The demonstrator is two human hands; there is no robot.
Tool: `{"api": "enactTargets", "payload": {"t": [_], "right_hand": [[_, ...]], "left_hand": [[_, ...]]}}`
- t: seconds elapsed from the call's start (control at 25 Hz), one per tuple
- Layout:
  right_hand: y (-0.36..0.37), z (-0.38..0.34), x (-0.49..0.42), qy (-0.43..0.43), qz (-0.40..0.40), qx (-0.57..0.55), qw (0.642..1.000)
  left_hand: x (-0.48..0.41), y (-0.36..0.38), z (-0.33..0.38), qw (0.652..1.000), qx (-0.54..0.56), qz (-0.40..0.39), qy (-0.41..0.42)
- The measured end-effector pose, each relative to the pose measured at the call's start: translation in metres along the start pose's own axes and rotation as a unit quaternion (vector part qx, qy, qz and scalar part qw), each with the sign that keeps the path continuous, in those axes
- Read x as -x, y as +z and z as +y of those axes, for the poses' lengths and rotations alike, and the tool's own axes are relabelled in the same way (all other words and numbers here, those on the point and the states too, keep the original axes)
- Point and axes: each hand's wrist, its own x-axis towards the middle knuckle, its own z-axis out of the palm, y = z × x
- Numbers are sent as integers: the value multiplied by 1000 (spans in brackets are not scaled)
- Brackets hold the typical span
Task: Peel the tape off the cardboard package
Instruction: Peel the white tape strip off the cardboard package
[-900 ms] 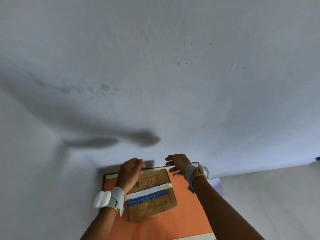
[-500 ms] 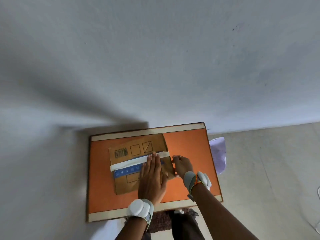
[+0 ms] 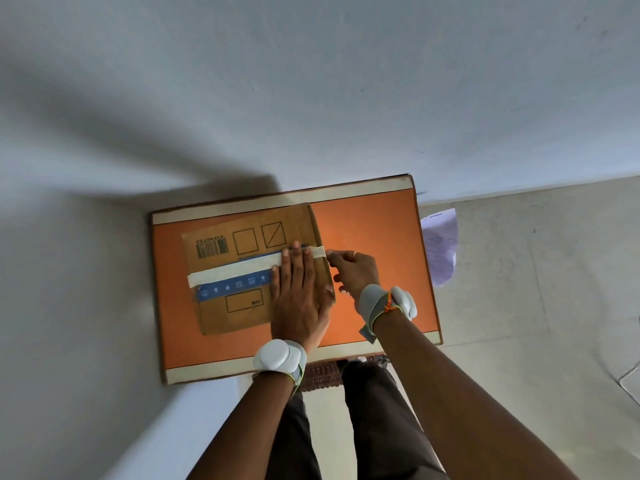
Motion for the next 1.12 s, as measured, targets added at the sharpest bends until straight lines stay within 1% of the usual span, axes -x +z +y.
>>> {"api": "enactTargets", "payload": {"t": [0.12,0.24,0.36,0.4,0.44,0.52,0.6,0.68,0.76,0.84,0.88,0.92,1.0,1.04,1.08,1.12], "right_hand": [[-2,-1,-9,43,-33,-24,998],[-3,-10,-15,56,-81,19,995],[-2,-16,-17,15,-129,125,984],[-2,-18,-16,-1,-139,141,980],[-3,-18,-14,-12,-145,134,980],[-11,-20,-6,-33,-135,77,987],[-19,-22,6,-79,-125,50,988],[-20,-23,19,-131,-133,92,978],[-14,-25,32,-150,-139,122,971],[-7,-30,42,-158,-136,103,973],[-5,-33,46,-166,-136,98,972],[-1,-35,50,-172,-137,98,971],[5,-36,58,-176,-140,93,970],[9,-35,61,-175,-137,85,971],[12,-33,64,-172,-130,66,974],[14,-29,65,-169,-118,38,978]], "left_hand": [[0,4,1,1000,-11,10,-2],[0,5,1,1000,-24,18,-3],[-1,7,1,999,-21,25,-2],[-2,7,1,999,-16,29,0],[-1,6,0,999,-11,33,2],[-1,6,0,999,-5,40,4],[-2,5,0,999,14,44,7],[-3,2,-2,996,66,54,13],[-5,-3,-6,985,158,67,14],[-6,-5,-12,953,292,83,-7],[-8,-5,-12,927,362,93,-27],[-10,-6,-12,892,437,100,-53],[-15,-14,-6,798,576,118,-135],[-19,-19,-3,755,619,125,-179],[-22,-24,-1,731,634,135,-215],[-26,-27,0,722,633,143,-240]]}}
